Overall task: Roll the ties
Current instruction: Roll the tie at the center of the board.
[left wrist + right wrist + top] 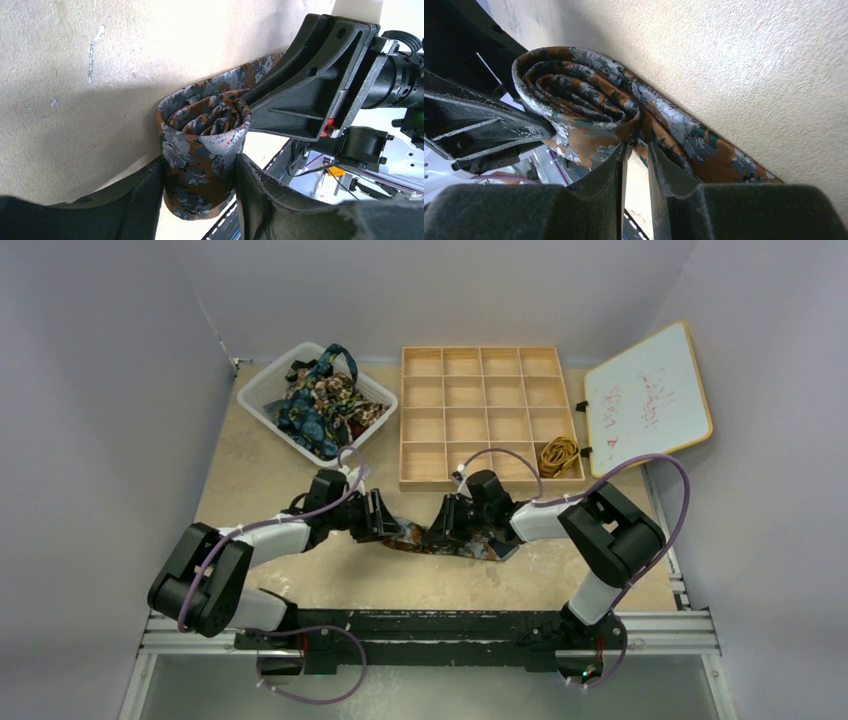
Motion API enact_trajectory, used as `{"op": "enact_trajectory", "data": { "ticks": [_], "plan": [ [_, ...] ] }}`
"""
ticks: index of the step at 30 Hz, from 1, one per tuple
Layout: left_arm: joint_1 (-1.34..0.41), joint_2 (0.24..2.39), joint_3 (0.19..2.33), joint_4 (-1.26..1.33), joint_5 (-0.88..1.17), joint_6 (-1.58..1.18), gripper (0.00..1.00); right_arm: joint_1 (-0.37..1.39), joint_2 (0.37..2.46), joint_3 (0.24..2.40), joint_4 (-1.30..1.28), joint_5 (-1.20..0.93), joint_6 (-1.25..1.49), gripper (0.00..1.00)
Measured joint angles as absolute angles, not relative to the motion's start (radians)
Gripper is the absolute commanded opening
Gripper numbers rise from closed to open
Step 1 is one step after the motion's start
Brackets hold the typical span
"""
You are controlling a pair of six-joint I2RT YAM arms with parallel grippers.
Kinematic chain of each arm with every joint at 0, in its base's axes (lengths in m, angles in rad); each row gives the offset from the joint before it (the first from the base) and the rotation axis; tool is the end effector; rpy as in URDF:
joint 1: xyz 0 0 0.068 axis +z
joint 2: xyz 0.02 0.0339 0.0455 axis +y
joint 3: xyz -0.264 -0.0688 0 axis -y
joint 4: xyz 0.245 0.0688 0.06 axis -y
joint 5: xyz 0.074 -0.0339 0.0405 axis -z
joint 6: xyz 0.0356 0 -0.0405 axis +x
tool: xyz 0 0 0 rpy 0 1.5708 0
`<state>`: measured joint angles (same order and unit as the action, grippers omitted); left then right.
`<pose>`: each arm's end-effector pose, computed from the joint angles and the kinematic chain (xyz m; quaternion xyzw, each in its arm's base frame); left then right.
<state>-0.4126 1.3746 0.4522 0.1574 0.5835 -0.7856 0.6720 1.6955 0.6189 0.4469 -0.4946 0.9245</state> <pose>0.2112 -0.1139 0.1416 -0.0525 0.8867 -0.4303 0.1609 0.2297 0.2043 0.1262 -0.0013 0.8713 0.4671 0.1506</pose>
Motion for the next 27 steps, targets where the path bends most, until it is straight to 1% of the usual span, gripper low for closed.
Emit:
{"op": "enact_trajectory", "data": {
  "ticks": [2,6,9,16,19,27],
  "plan": [
    [-0.413,1.375,0.452,0.163,0.589,-0.793,0.44,0.672,1.695,0.619,0.447,-0.495,0.923,0.24],
    [-0.413,1.375,0.452,0.170,0.596,-0.802,0.39,0.672,1.695,0.619,0.447,-0.498,0.923,0.28],
    [-0.412,1.375,0.453,0.162,0.592,-0.802,0.36,0.672,1.695,0.623,0.445,-0.501,0.922,0.29],
    [-0.413,1.349,0.484,0.076,0.550,-0.803,0.35,0.672,1.629,0.623,0.392,-0.458,0.914,0.27],
    [-0.413,1.322,0.508,0.026,0.523,-0.801,0.35,0.672,1.600,0.624,0.393,-0.440,0.914,0.24],
    [-0.424,1.303,0.603,-0.120,0.435,-0.768,0.34,0.680,1.599,0.662,0.392,-0.413,0.919,0.20]
  ]
}}
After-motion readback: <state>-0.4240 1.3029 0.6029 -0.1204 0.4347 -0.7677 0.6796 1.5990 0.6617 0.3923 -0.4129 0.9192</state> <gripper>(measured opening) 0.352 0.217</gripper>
